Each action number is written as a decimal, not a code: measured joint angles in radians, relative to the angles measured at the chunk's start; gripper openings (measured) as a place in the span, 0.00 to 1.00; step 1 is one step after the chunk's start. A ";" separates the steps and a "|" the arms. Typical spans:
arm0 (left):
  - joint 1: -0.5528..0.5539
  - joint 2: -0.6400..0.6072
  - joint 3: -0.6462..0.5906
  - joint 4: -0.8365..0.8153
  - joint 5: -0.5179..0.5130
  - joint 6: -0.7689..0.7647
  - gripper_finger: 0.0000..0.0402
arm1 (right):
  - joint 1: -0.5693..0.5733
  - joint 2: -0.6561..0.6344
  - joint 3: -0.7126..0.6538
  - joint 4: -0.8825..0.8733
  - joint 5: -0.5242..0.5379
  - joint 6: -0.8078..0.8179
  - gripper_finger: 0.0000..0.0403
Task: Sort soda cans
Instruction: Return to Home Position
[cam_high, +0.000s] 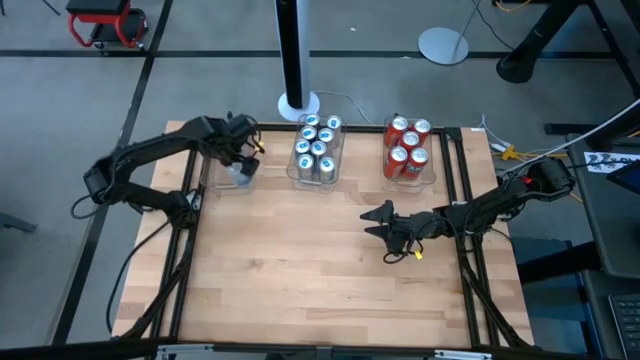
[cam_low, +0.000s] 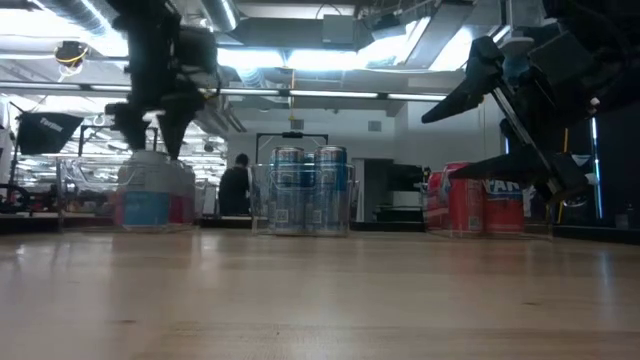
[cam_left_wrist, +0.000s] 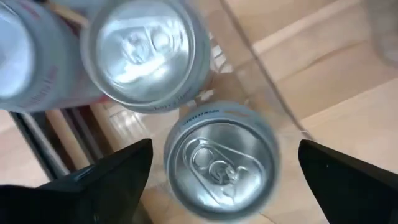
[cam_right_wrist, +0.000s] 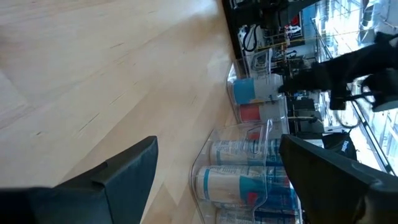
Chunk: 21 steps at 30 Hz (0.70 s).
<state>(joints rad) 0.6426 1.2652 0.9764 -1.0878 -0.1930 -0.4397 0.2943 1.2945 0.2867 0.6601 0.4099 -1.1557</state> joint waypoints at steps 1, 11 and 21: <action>0.000 0.000 0.026 -0.017 0.000 0.003 0.97 | 0.000 0.000 0.000 -0.001 0.000 0.000 0.83; -0.112 -0.082 0.213 -0.074 -0.073 0.049 0.97 | 0.000 0.000 0.000 -0.003 0.014 -0.001 0.83; -0.490 -0.355 0.151 0.070 -0.088 0.078 0.97 | 0.000 0.000 0.000 -0.003 0.024 -0.002 0.83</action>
<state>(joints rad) 0.1530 0.9098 1.1273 -1.0177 -0.2806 -0.3617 0.2943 1.2942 0.2867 0.6571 0.4337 -1.1572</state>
